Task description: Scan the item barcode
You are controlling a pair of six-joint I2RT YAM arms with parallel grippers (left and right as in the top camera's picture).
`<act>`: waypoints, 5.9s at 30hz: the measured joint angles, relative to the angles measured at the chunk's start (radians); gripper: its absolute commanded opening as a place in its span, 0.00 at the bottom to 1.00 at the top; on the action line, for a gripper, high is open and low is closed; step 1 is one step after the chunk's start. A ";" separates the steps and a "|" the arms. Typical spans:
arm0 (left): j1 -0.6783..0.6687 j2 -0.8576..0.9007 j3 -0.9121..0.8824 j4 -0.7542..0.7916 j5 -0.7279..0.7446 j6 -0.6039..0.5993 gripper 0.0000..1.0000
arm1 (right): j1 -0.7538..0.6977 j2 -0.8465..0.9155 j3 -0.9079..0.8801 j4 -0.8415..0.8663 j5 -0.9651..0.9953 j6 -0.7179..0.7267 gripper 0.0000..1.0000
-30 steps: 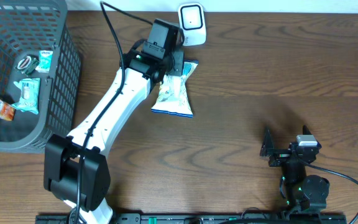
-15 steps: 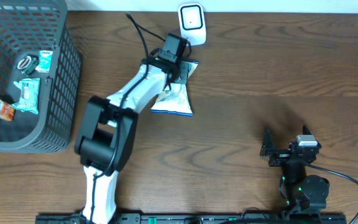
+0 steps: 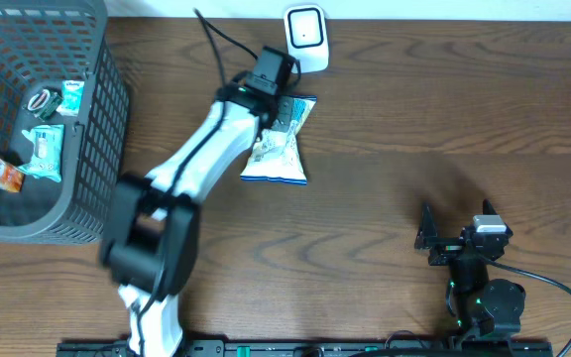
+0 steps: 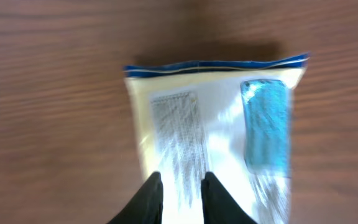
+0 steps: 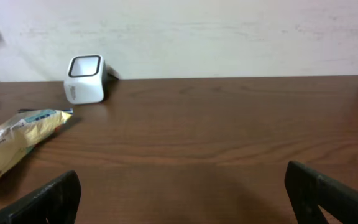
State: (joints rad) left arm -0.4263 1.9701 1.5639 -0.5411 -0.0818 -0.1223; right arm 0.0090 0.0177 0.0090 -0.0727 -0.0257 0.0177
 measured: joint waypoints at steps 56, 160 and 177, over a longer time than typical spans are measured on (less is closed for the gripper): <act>-0.026 0.134 0.004 0.090 0.134 -0.038 0.80 | 0.000 0.000 0.000 0.000 0.000 0.000 0.99; -0.013 -0.091 -0.120 -0.105 0.146 -0.084 0.98 | 0.000 0.000 0.000 0.000 0.000 0.000 0.99; -0.015 0.024 -0.088 0.012 0.211 -0.083 0.88 | 0.000 0.000 0.000 0.000 0.000 0.000 0.99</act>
State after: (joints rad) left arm -0.4412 1.9942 1.4761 -0.5293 0.1295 -0.2054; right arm 0.0090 0.0177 0.0090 -0.0731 -0.0257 0.0177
